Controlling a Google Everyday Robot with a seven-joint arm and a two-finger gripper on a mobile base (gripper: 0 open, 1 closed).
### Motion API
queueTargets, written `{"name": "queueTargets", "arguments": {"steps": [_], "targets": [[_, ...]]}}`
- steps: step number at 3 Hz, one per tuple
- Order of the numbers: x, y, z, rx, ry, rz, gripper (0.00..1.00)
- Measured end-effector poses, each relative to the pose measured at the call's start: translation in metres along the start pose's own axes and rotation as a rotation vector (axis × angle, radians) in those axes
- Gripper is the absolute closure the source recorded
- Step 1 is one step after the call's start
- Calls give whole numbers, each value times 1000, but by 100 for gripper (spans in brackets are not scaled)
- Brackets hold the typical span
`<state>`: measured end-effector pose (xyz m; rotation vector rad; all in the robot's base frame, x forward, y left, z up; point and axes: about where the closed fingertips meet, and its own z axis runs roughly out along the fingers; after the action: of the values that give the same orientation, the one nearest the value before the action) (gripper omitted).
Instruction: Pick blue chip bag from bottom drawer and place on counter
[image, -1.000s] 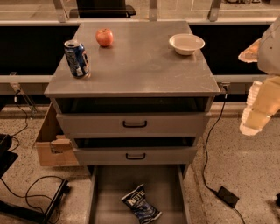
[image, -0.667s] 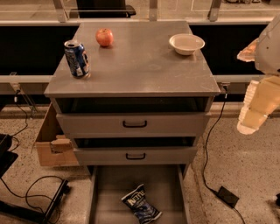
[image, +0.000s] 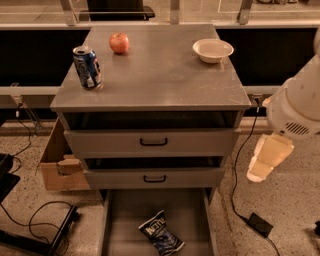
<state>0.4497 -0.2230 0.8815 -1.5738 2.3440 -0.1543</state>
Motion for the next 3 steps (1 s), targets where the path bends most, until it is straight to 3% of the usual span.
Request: {"name": "queueTargets", "arguments": {"steps": [2, 3], "targets": [[48, 24, 107, 60, 10, 115, 0], [41, 16, 109, 101, -22, 116, 0]]}}
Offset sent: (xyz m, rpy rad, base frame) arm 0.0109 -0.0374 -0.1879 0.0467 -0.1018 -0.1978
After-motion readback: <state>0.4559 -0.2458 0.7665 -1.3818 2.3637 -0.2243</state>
